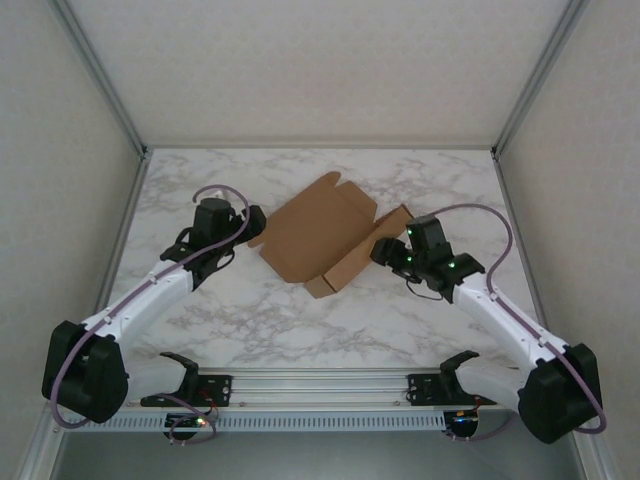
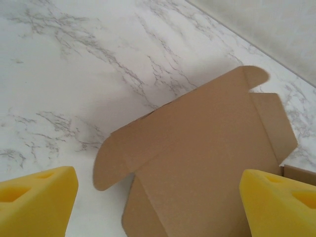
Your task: Fold the paper box
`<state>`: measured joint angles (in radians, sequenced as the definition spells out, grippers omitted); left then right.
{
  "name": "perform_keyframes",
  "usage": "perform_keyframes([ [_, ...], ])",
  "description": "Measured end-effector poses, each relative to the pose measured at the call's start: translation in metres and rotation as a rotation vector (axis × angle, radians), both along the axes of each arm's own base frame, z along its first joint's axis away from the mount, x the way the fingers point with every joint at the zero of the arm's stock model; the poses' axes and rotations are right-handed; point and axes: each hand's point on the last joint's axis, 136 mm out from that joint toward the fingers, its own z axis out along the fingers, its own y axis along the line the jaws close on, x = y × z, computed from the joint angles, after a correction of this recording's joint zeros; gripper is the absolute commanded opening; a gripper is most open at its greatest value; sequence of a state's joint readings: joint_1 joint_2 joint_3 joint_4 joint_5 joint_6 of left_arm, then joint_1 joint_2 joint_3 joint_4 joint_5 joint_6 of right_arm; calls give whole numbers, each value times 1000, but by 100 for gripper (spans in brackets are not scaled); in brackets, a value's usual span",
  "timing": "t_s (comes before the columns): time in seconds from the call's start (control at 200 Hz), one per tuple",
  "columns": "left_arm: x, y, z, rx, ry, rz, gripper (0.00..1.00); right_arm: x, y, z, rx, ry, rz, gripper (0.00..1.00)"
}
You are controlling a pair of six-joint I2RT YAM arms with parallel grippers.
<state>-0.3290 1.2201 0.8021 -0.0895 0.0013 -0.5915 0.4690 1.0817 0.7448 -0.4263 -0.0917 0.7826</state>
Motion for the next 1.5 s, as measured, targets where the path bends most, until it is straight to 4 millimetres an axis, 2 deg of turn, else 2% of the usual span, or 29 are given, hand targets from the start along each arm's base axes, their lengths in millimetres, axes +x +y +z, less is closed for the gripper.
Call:
perform_keyframes([
  [0.1,1,3,7,16,-18,8,85,-18,-9,-18,-8,44,-15,65],
  [0.215,4,3,27,29,-64,1,86,-36,-17,-44,-25,115,-29,65],
  [0.31,5,0,57,25,-137,-28,87,-45,-20,-65,-39,178,-37,69],
  [0.386,4,-5,88,17,-222,-70,88,-47,-19,-79,-55,226,-40,71],
  [0.481,-2,-14,128,19,-336,-146,88,-45,-11,-94,-66,261,-23,73],
  [0.561,-7,-23,147,44,-404,-218,85,-39,-1,-104,-71,277,2,75],
  [0.666,-11,-29,145,91,-433,-276,84,-29,16,-111,-95,278,33,78],
  [0.756,-15,-27,126,129,-422,-290,83,-27,20,-114,-157,309,43,78],
  [0.866,-22,-16,102,194,-399,-265,85,-28,26,-112,-218,308,93,79],
  [0.926,-24,-7,100,232,-402,-232,86,-20,44,-101,-182,227,160,84],
  [0.991,-26,4,105,273,-422,-189,87,-15,57,-72,-165,112,234,90],
  [1.056,-30,11,108,304,-450,-165,87,-4,60,-28,-166,-29,266,91],
  [1.132,-32,10,104,324,-470,-175,87,16,60,35,-182,-218,270,90],
  [1.177,-30,7,97,335,-469,-192,88,28,60,72,-199,-325,273,89],
  [1.262,-20,-3,76,359,-437,-239,87,51,59,120,-239,-453,266,90],
  [1.317,-13,-9,61,377,-405,-267,86,69,53,137,-288,-498,256,91],
  [1.362,-8,-13,49,387,-379,-290,84,86,47,144,-334,-526,247,91],
  [1.432,0,-20,33,389,-338,-328,81,109,34,140,-401,-556,246,90],
  [1.497,4,-26,27,381,-320,-352,79,124,19,131,-452,-581,259,90],
])
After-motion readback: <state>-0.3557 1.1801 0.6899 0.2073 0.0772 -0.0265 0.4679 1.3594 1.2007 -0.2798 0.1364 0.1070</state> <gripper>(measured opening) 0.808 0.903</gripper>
